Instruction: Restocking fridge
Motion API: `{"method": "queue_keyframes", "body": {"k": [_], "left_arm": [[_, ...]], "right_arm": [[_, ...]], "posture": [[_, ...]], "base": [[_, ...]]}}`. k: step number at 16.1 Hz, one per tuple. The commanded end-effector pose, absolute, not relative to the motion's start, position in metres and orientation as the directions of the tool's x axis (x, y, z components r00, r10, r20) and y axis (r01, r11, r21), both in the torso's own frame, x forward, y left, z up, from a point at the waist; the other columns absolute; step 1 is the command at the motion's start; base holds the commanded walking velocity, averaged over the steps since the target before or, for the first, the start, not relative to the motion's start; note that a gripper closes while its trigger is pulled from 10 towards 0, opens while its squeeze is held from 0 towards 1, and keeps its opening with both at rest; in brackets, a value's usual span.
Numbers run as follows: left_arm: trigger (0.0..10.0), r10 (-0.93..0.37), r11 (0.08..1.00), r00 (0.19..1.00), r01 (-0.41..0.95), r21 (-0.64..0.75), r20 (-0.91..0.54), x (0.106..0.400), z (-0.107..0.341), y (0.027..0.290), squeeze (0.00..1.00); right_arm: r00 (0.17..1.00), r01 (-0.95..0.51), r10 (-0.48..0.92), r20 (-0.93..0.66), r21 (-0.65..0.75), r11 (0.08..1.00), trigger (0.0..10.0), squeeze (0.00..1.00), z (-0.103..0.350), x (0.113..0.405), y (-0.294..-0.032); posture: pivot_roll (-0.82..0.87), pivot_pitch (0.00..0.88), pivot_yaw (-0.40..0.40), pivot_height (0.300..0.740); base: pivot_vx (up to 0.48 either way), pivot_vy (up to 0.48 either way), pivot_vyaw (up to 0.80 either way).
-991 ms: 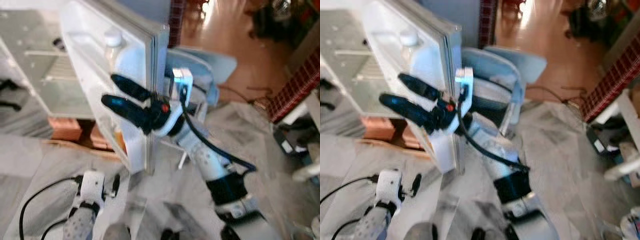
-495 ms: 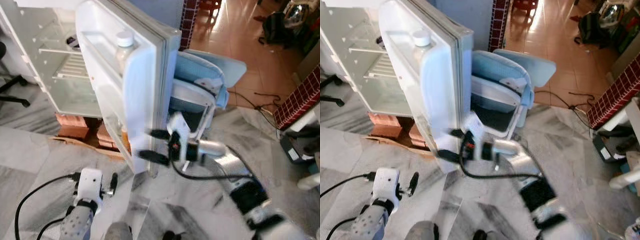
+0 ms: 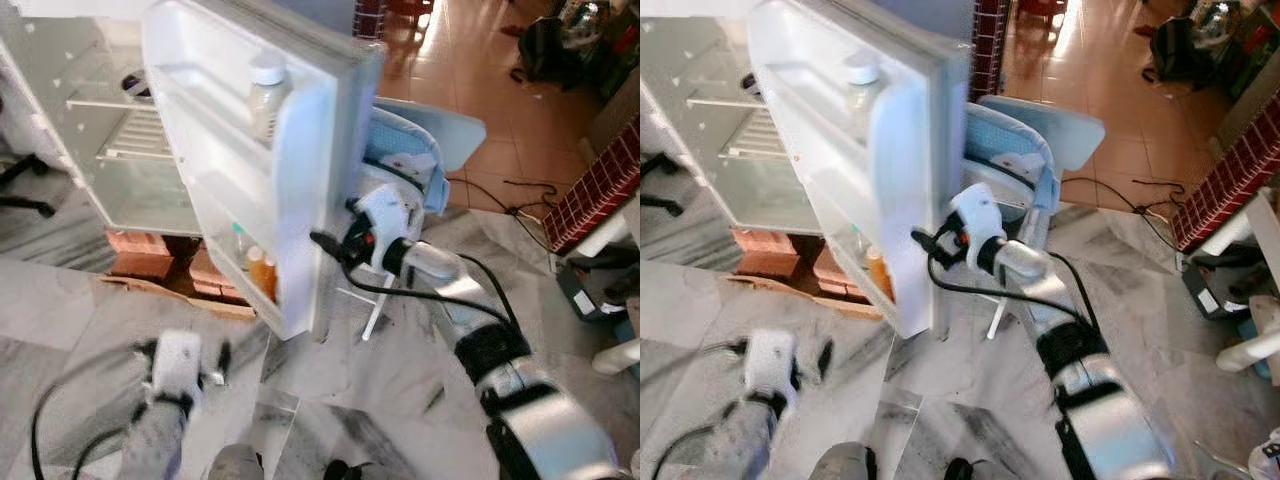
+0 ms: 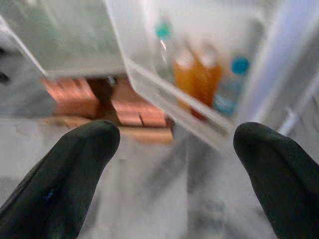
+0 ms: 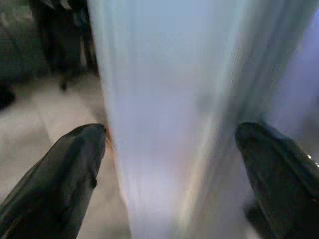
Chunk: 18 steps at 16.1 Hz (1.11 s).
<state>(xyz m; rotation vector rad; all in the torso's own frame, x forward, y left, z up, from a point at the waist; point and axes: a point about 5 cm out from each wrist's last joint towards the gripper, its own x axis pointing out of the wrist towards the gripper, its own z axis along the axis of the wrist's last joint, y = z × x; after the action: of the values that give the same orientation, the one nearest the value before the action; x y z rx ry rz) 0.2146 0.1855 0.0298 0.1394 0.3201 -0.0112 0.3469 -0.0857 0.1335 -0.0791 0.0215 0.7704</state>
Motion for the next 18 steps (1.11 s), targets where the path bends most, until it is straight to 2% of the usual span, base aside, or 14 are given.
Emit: {"method": "queue_keyframes", "body": {"k": [1,3,4,6,8,10,12,16,17,18], "left_arm": [[10.0,0.024,0.991,0.964,0.012,0.132,-0.265,0.222,0.037,0.183,0.00],[10.0,0.017,0.994,0.975,0.007,0.108,-0.221,0.231,0.043,0.175,0.00],[10.0,-0.001,0.996,0.987,0.015,0.085,-0.159,0.236,0.049,0.168,0.00],[10.0,-0.018,0.998,0.996,0.024,0.066,-0.091,0.239,0.057,0.161,0.00],[10.0,-0.048,0.998,0.997,0.050,0.024,-0.064,0.246,0.065,0.155,0.00],[10.0,-0.084,0.996,0.995,0.084,0.007,-0.052,0.250,0.068,0.151,0.00],[10.0,-0.091,0.996,0.994,0.090,-0.025,-0.059,0.249,0.063,0.151,0.00],[10.0,-0.059,0.997,0.996,0.056,-0.053,-0.060,0.243,0.059,0.158,0.00],[10.0,-0.065,0.997,0.996,0.062,-0.055,-0.061,0.244,0.059,0.157,0.00],[10.0,-0.069,0.996,0.996,0.065,-0.054,-0.064,0.244,0.058,0.156,0.00]], "right_arm": [[0.731,-0.681,0.682,0.001,-0.069,0.729,10.0,0.00,0.135,0.342,-0.091],[0.828,-0.557,0.560,0.033,-0.070,0.828,10.0,0.00,0.130,0.341,-0.109],[0.896,-0.440,0.440,0.054,-0.020,0.898,10.0,0.00,0.128,0.336,-0.130],[0.944,-0.324,0.324,0.061,-0.009,0.946,10.0,0.00,0.122,0.323,-0.153],[0.983,-0.183,0.183,0.015,0.009,0.983,10.0,0.00,0.108,0.306,-0.175],[0.989,-0.144,0.144,-0.035,0.000,0.990,10.0,0.00,0.099,0.294,-0.175],[0.983,-0.183,0.181,-0.034,-0.053,0.982,10.0,0.00,0.098,0.278,-0.165],[0.998,-0.067,0.066,0.015,0.085,0.994,10.0,0.00,0.094,0.271,-0.149],[0.998,-0.053,0.052,0.025,0.018,0.998,10.0,0.00,0.093,0.271,-0.148],[0.999,-0.050,0.050,0.022,0.030,0.998,10.0,0.00,0.092,0.272,-0.148]], "posture": [[0.23,0.080,-0.060,0.740],[0.22,0.083,-0.055,0.740],[0.21,0.082,-0.050,0.740],[0.20,0.082,-0.038,0.740],[0.18,0.090,-0.020,0.740],[0.16,0.092,-0.014,0.740],[0.15,0.059,-0.029,0.740],[0.15,0.019,-0.047,0.740],[0.14,0.018,-0.042,0.740],[0.14,0.018,-0.042,0.740]], "base": [[0.000,0.000,0.00],[0.000,0.000,0.78],[0.000,0.000,0.79],[0.000,0.000,0.79],[0.000,0.000,0.00],[0.000,0.000,0.00],[0.000,0.000,0.00],[0.261,0.000,0.67],[0.420,0.000,0.66],[0.416,0.000,0.66]]}}
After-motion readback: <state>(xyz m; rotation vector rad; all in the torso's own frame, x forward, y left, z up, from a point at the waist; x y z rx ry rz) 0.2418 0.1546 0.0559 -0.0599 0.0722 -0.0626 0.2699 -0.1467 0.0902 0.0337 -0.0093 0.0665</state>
